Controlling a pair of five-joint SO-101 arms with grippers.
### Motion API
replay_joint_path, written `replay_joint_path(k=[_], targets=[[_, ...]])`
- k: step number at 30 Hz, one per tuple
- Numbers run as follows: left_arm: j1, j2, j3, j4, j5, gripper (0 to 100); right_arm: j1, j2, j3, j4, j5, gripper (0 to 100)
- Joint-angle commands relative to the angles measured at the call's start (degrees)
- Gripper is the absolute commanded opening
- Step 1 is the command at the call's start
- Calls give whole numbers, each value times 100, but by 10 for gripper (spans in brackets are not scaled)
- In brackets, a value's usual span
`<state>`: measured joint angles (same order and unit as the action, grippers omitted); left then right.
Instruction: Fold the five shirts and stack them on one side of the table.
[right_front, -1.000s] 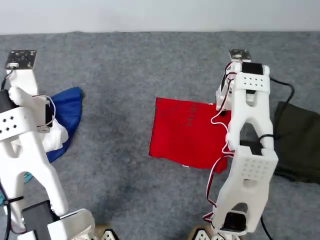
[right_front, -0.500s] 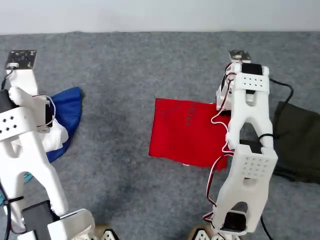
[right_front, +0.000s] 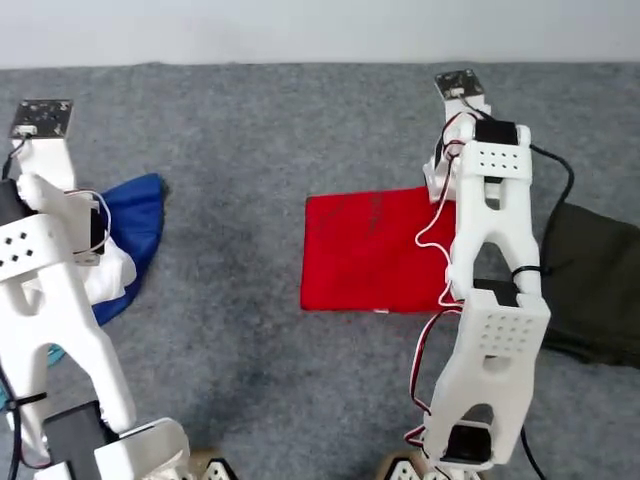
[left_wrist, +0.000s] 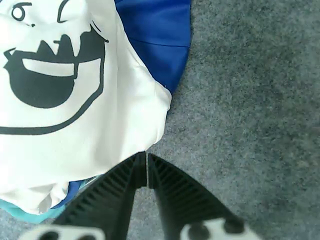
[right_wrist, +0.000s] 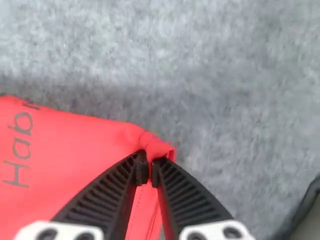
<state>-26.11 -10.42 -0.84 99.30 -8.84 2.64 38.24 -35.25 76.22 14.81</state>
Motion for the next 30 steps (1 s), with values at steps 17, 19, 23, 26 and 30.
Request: replay_joint_path(k=[17,19,23,26,30], targets=[[-18,-220,-22,114,-26,14,-576,-989,-281,1956,-1248,251],[-18,-220,-22,114,-26,14,-593,-971,-255,2141,-1565,251],[-18,-220,-22,114,-26,14,-558,-567,-255,2158,-1899,251],[-18,-220,-22,114,-26,14,-576,-84,-264,1947,-1969,252],[-18,-220,-22,114,-26,14,-593,409,-273,1675,-2092,252]])
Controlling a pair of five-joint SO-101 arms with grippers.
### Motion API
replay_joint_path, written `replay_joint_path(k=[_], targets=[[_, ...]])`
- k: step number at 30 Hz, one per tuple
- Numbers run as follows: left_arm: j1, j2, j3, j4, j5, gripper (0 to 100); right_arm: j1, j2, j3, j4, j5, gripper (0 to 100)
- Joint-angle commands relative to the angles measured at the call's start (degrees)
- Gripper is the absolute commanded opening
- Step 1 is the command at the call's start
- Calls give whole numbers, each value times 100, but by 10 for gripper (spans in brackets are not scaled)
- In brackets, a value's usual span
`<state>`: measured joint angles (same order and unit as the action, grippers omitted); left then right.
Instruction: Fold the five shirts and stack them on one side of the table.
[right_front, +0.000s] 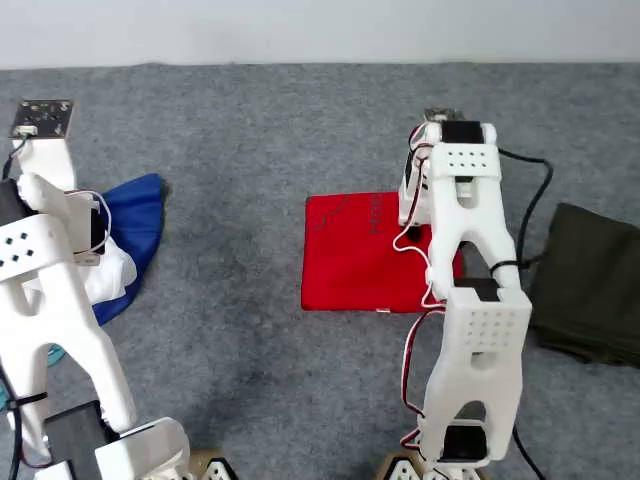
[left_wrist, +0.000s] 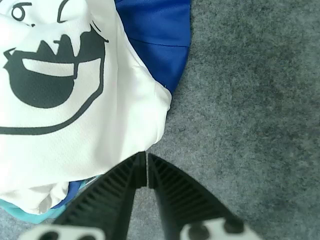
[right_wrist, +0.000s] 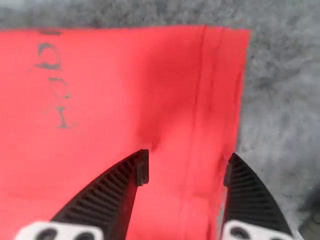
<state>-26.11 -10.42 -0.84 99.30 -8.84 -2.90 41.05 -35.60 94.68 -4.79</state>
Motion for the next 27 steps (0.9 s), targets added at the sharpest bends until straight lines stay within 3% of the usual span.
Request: replay_joint_path(k=[1,11,13,16,21,25,27], targets=[[-18,-220,-22,114,-26,14,-40,242,-237,-215,-185,252],[-18,-211,-13,105,-35,14,-66,1130,-299,-418,-176,241],[-18,-211,-13,105,-35,14,-75,1165,-378,-286,-132,177],[-18,-211,-13,105,-35,14,-84,1200,-396,-101,193,0],[-18,-211,-13,97,-35,14,13,1068,-492,286,325,12],[-18,-211,-13,97,-35,14,215,681,-607,444,1020,10],[-18,-211,-13,97,-35,14,409,505,-615,514,1802,10]])
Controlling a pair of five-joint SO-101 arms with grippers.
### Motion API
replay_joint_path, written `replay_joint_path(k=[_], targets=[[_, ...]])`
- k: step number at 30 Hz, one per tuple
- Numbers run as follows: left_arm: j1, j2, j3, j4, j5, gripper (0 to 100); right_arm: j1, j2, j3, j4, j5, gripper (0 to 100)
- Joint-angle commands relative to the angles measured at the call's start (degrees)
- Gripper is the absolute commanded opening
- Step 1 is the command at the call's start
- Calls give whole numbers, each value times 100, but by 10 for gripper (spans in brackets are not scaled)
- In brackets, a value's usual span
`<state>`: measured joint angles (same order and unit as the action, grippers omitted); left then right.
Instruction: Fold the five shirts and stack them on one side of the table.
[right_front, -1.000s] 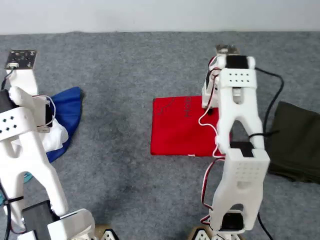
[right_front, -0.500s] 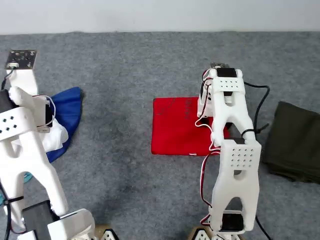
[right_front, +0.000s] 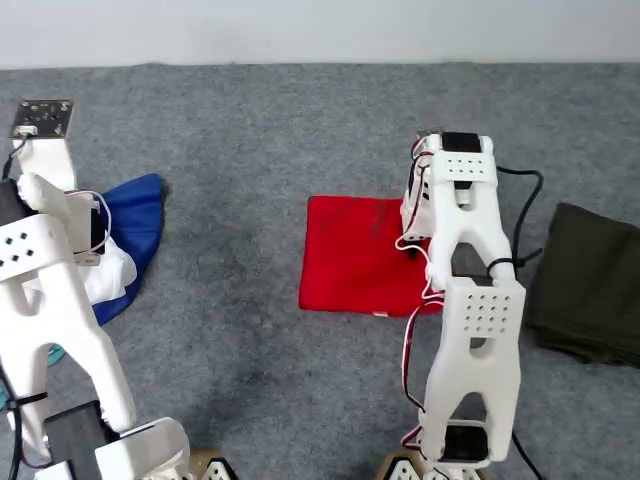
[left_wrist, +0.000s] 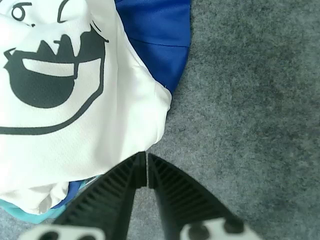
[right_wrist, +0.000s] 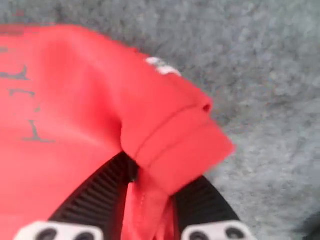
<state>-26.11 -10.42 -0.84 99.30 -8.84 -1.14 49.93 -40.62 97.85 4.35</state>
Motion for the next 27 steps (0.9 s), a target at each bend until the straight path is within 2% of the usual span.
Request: replay_joint_path(k=[1,5,7,12,18,27], targets=[[-18,-211,-13,97,-35,14,356,-444,-114,207,1442,10],[-18,-211,-13,105,-35,14,901,-462,-167,-4,3675,10],[-18,-211,-13,105,-35,14,1051,-470,-352,-224,4536,10],[-18,-211,-13,105,-114,14,919,-453,-985,-514,5785,10],[-18,-211,-13,105,-360,14,453,-453,-1134,-954,6585,10],[-18,-211,-13,105,-352,14,31,-268,-1134,-1587,6602,10]])
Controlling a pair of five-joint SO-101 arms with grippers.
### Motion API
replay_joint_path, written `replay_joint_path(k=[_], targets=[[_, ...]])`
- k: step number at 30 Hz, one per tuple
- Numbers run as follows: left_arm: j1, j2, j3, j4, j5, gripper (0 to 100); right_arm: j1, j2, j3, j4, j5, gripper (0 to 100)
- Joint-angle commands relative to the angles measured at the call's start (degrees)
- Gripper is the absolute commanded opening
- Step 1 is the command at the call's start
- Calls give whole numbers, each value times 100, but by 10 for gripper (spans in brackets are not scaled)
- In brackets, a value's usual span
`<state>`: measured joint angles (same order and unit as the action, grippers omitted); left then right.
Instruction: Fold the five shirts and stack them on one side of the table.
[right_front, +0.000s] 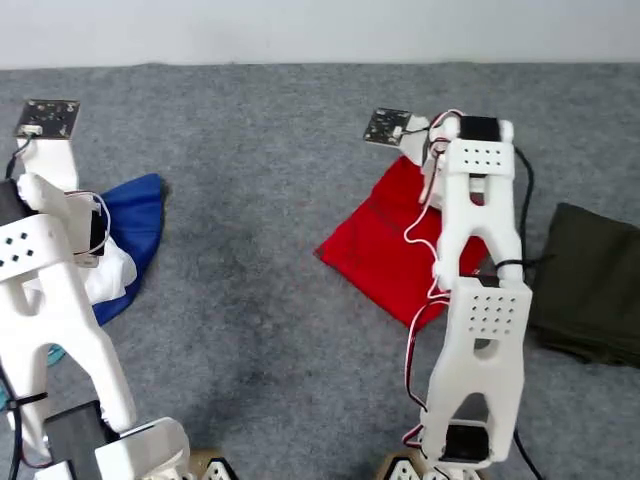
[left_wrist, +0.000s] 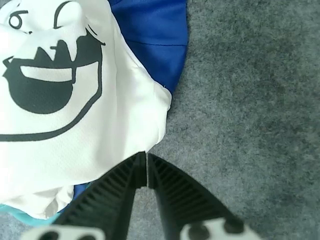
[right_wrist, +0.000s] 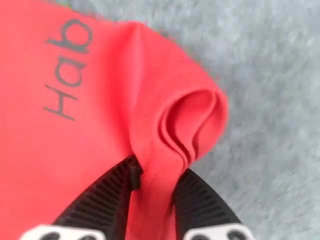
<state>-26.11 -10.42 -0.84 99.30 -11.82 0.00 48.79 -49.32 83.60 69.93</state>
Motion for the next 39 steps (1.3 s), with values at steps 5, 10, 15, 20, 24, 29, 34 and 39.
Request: replay_joint_path(k=[5,10,15,20,24,29,34,39], targets=[[-26,-211,-4,114,-53,14,4,-127,-352,-286,-703,72],[-26,-220,224,105,-53,14,57,-268,-765,-75,-2057,292],[-26,-220,259,105,-53,14,-66,-330,-1415,514,-3877,303],[-26,-220,259,105,-53,14,-127,-321,-2242,1481,-6180,306],[-26,-220,259,105,-53,14,-286,-338,-2462,1938,-7604,306],[-26,-229,259,26,-62,14,-426,-734,-2171,1938,-8255,306],[-26,-237,259,26,-62,14,-505,-1780,-809,1938,-8888,307],[-26,-229,259,26,-62,14,-576,-2448,809,1868,-9556,424]])
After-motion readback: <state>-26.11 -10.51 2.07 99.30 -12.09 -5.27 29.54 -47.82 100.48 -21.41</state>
